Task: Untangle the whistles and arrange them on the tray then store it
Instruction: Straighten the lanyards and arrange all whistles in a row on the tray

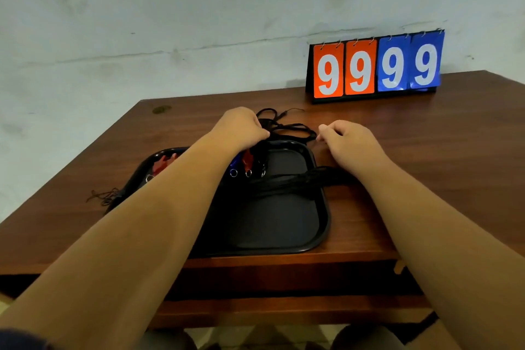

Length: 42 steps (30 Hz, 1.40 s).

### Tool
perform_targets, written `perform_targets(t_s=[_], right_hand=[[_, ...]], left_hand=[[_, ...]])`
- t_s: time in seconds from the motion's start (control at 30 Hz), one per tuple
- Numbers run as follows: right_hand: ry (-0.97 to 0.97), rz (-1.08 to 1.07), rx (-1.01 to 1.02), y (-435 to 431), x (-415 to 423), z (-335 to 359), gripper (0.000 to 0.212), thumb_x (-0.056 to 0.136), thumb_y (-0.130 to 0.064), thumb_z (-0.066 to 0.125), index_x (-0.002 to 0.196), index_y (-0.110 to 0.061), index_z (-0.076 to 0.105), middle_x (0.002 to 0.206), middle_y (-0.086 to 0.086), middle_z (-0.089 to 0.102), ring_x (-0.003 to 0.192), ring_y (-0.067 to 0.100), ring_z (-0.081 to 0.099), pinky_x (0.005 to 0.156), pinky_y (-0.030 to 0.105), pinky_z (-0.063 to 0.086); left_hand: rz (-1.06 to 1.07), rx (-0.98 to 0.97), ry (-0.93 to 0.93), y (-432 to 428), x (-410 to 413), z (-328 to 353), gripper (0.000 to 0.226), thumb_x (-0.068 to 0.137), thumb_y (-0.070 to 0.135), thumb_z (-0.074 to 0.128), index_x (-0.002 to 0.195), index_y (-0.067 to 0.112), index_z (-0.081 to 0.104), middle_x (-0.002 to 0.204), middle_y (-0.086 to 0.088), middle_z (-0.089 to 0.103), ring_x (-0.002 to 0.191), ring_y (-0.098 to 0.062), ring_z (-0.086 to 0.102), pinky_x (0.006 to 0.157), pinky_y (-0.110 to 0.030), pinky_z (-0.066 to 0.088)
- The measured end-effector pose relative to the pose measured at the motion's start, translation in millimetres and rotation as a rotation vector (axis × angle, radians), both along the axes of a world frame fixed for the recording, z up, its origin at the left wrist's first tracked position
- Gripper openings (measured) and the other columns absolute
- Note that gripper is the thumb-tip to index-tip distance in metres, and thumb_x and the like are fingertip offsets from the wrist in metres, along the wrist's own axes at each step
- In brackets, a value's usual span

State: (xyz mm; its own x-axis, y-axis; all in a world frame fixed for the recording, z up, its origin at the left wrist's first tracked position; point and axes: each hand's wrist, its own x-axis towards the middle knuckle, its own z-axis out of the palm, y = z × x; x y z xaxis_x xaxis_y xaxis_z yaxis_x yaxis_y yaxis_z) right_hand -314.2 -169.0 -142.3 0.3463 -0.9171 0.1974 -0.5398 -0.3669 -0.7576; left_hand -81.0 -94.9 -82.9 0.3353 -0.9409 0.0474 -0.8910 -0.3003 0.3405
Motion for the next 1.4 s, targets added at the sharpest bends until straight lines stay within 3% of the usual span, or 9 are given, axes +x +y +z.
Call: perform_targets(t_s=[0.23, 0.37, 0.43, 0.6, 0.7, 0.87, 1.13, 1.3, 1.4], right_hand=[[-0.05, 0.002, 0.048, -1, -2, 3, 0.034, 0.112, -0.044, 0.047, 0.103, -0.029, 0.076, 0.102, -0.008, 0.07, 0.095, 0.006, 0.06, 0.071, 0.024, 0.041], [-0.092, -0.017, 0.052, 3, -5, 7, 0.031, 0.113, -0.04, 0.048, 0.108, -0.027, 0.075, 0.104, -0.008, 0.07, 0.096, 0.006, 0.06, 0.071, 0.022, 0.041], [-0.13, -0.035, 0.039, 6, -6, 9, 0.026, 0.112, -0.037, 0.051, 0.11, -0.026, 0.075, 0.107, -0.01, 0.07, 0.097, 0.005, 0.06, 0.071, 0.02, 0.041], [-0.187, -0.043, -0.041, 18, -5, 23, 0.017, 0.108, -0.029, 0.06, 0.119, -0.028, 0.072, 0.119, -0.011, 0.068, 0.104, 0.001, 0.059, 0.082, 0.016, 0.045], [-0.204, 0.051, -0.069, 29, 3, 48, 0.029, 0.107, -0.032, 0.065, 0.135, -0.033, 0.068, 0.123, -0.018, 0.065, 0.109, -0.001, 0.059, 0.094, 0.02, 0.049], [-0.338, 0.207, -0.037, 55, 30, 96, 0.049, 0.103, -0.037, 0.072, 0.15, -0.032, 0.058, 0.131, -0.019, 0.067, 0.117, -0.005, 0.061, 0.081, 0.008, 0.046], [-0.42, 0.198, -0.082, 82, 44, 141, 0.031, 0.101, -0.028, 0.071, 0.131, -0.033, 0.073, 0.109, -0.011, 0.079, 0.104, 0.002, 0.071, 0.081, 0.02, 0.048], [-0.364, 0.208, -0.174, 91, 37, 161, 0.023, 0.11, -0.024, 0.058, 0.122, -0.036, 0.073, 0.093, -0.013, 0.077, 0.077, -0.003, 0.068, 0.067, 0.009, 0.047], [-0.264, 0.211, -0.24, 97, 27, 171, 0.024, 0.112, -0.026, 0.055, 0.125, -0.035, 0.074, 0.093, -0.014, 0.074, 0.084, 0.003, 0.065, 0.063, 0.005, 0.043]], left_hand=[[0.012, -0.053, 0.048, -7, -2, 6, 0.005, 0.094, 0.024, 0.08, 0.094, 0.021, 0.084, 0.09, 0.003, 0.078, 0.092, -0.017, 0.075, 0.081, -0.031, 0.057], [0.002, -0.147, 0.149, -3, -2, 16, 0.013, 0.098, 0.014, 0.073, 0.098, 0.022, 0.084, 0.079, 0.005, 0.076, 0.076, -0.012, 0.074, 0.078, -0.029, 0.063], [-0.022, -0.23, 0.191, 1, -3, 27, 0.015, 0.099, 0.016, 0.073, 0.1, 0.025, 0.085, 0.088, 0.007, 0.078, 0.081, -0.007, 0.074, 0.074, -0.023, 0.06], [-0.1, -0.353, 0.136, 13, -16, 63, 0.012, 0.101, 0.023, 0.072, 0.103, 0.028, 0.083, 0.094, 0.013, 0.072, 0.101, -0.01, 0.07, 0.097, -0.029, 0.054], [-0.134, -0.412, 0.14, 22, -25, 83, 0.012, 0.1, 0.023, 0.073, 0.104, 0.028, 0.083, 0.09, 0.018, 0.071, 0.097, -0.006, 0.069, 0.088, -0.022, 0.05], [-0.195, -0.485, 0.258, 38, -32, 115, 0.01, 0.096, 0.021, 0.075, 0.098, 0.028, 0.083, 0.09, 0.011, 0.078, 0.085, -0.007, 0.073, 0.078, -0.029, 0.059], [-0.203, -0.58, 0.292, 74, -24, 154, 0.011, 0.096, 0.025, 0.076, 0.101, 0.029, 0.086, 0.09, 0.017, 0.076, 0.086, 0.003, 0.067, 0.082, -0.027, 0.056], [-0.193, -0.629, 0.326, 98, -9, 167, 0.016, 0.1, 0.022, 0.074, 0.11, 0.027, 0.085, 0.091, 0.016, 0.074, 0.084, 0.004, 0.064, 0.08, -0.024, 0.052], [-0.173, -0.675, 0.36, 113, 3, 171, 0.017, 0.099, 0.018, 0.074, 0.108, 0.028, 0.084, 0.094, 0.011, 0.077, 0.084, -0.001, 0.068, 0.081, -0.026, 0.056]])
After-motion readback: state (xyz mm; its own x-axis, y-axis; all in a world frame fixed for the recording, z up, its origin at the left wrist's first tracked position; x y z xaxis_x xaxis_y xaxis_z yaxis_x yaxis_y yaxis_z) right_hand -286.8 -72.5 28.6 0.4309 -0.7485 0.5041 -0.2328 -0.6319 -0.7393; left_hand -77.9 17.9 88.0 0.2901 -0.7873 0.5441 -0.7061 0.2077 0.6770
